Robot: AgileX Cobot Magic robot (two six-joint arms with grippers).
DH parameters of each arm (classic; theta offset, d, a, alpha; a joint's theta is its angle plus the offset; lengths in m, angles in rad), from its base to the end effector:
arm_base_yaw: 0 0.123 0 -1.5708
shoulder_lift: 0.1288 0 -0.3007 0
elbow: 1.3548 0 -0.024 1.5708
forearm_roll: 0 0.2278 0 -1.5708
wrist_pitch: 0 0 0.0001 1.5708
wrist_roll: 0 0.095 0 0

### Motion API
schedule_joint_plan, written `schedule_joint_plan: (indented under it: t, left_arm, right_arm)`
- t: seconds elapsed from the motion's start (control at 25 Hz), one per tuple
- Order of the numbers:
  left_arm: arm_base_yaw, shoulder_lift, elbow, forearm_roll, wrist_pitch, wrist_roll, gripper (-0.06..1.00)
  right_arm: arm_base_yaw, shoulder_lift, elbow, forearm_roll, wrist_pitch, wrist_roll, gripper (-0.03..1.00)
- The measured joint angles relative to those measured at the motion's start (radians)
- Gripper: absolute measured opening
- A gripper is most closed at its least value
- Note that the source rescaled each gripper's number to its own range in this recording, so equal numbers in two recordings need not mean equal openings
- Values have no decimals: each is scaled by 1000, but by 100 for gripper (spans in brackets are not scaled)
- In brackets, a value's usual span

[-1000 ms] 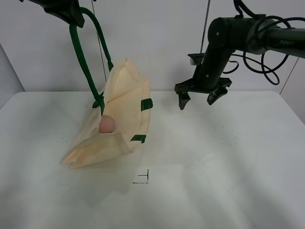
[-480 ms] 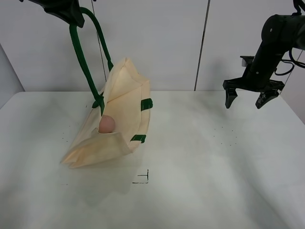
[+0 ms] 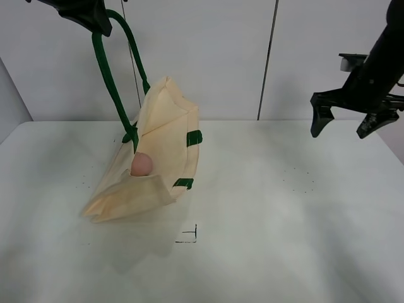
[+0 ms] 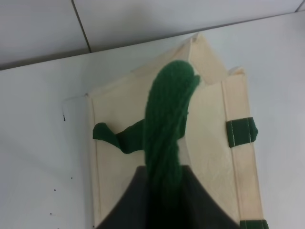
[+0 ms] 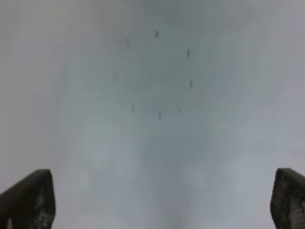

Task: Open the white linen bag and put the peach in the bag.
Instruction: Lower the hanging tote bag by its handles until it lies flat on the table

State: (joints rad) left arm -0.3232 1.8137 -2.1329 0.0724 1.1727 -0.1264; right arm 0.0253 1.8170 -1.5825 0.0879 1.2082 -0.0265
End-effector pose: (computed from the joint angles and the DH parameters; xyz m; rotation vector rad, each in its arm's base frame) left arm 0.3597 -0.1138 0.4495 0.2293 2.3265 -0.1320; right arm 0.3589 0.0169 0.3006 -0.0431 2.9235 0.1249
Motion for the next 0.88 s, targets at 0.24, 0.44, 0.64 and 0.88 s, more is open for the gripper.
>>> schedule_joint_plan:
  t: [0.24, 0.44, 0.64, 0.88]
  left_arm:
    - [0, 0, 0, 0, 0, 0, 0]
    - [0, 0, 0, 0, 0, 0, 0]
    - [0, 0, 0, 0, 0, 0, 0]
    - [0, 0, 0, 0, 0, 0, 0]
  right_arm:
    - [0, -369, 367, 0, 1, -17, 100]
    - [0, -705, 693, -6, 1, -30, 100]
    - [0, -1073, 951, -12, -71, -30, 100]
    - [0, -1513, 1050, -24, -147, -30, 100]
